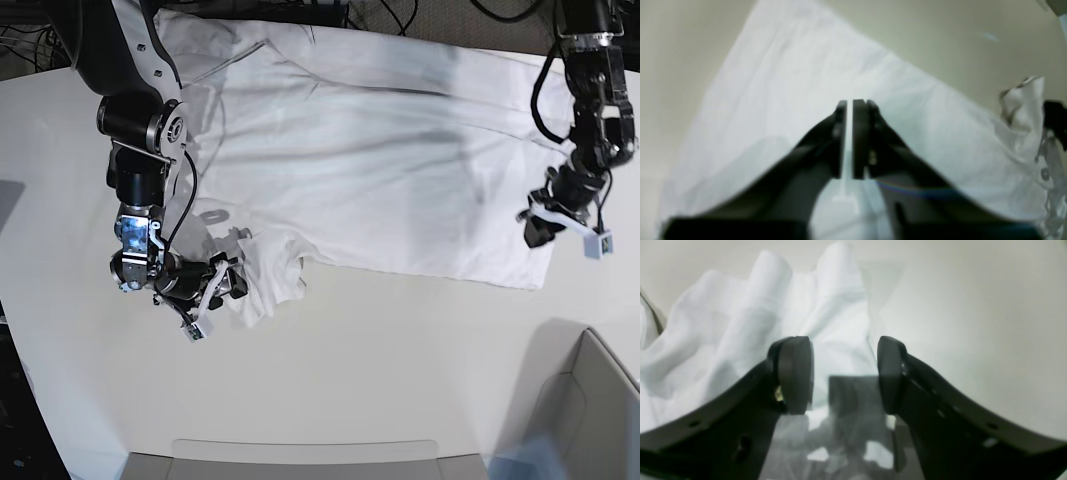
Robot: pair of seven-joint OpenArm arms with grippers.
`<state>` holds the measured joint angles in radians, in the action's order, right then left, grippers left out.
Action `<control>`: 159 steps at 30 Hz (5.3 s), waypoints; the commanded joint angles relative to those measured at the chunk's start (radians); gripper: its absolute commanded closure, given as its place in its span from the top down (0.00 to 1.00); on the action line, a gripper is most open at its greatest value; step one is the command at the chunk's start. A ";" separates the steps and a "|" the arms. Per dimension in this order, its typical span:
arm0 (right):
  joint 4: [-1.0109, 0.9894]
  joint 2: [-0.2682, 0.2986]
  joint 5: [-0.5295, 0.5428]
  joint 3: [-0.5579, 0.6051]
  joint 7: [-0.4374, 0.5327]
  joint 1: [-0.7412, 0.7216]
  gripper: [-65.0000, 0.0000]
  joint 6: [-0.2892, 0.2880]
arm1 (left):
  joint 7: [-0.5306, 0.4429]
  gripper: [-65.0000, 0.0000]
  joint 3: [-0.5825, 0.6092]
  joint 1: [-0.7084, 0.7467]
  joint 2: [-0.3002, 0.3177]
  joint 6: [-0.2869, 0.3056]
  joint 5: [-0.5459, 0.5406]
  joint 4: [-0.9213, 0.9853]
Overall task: Fold the T-shirt properly
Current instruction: 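Move both grippers to the hem corners and grasp them, then lift the hem with both grippers and fold it over toward the collar fold, then open both grippers, release the folded strip, and raise the grippers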
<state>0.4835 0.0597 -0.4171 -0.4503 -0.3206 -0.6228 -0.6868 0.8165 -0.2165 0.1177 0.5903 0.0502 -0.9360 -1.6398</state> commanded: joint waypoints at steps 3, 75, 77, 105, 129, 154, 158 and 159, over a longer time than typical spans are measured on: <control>-0.015 0.004 -0.075 0.006 -0.125 0.016 0.49 -0.011 | -0.030 0.45 -0.014 -0.125 0.058 -0.003 0.007 0.103; 0.011 -0.048 0.037 0.098 -0.226 -0.276 0.00 0.269 | -0.386 0.00 0.002 -0.817 -0.013 0.360 0.693 1.191; 0.077 -0.050 0.037 0.103 -0.265 -0.231 0.00 0.266 | -0.359 0.00 0.002 -0.791 -0.011 0.362 0.693 1.156; 1.357 -0.149 0.039 0.189 -0.771 0.513 0.00 -0.011 | -0.182 0.00 -0.111 -0.192 0.018 0.466 0.691 0.427; 1.555 -0.149 0.039 0.187 -0.802 0.860 0.00 -0.011 | -0.010 0.07 -0.242 -0.026 0.004 0.613 0.699 0.330; 1.549 -0.143 0.039 0.193 -0.800 0.852 0.32 -0.011 | 0.280 0.47 -0.332 -0.074 0.007 0.648 0.769 0.172; 1.546 -0.143 0.039 0.193 -0.800 0.837 0.32 -0.011 | 0.281 0.47 -0.338 -0.137 0.006 0.648 0.773 0.177; 1.544 -0.142 0.039 0.193 -0.800 0.837 0.32 -0.011 | 0.281 0.47 -0.338 -0.149 0.004 0.648 0.773 0.184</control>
<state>2.0148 -0.0860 -0.3740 -0.2584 -1.1275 0.2268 -0.6872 1.1168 -0.5472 -0.0128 0.5686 0.7010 -0.1585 -1.4403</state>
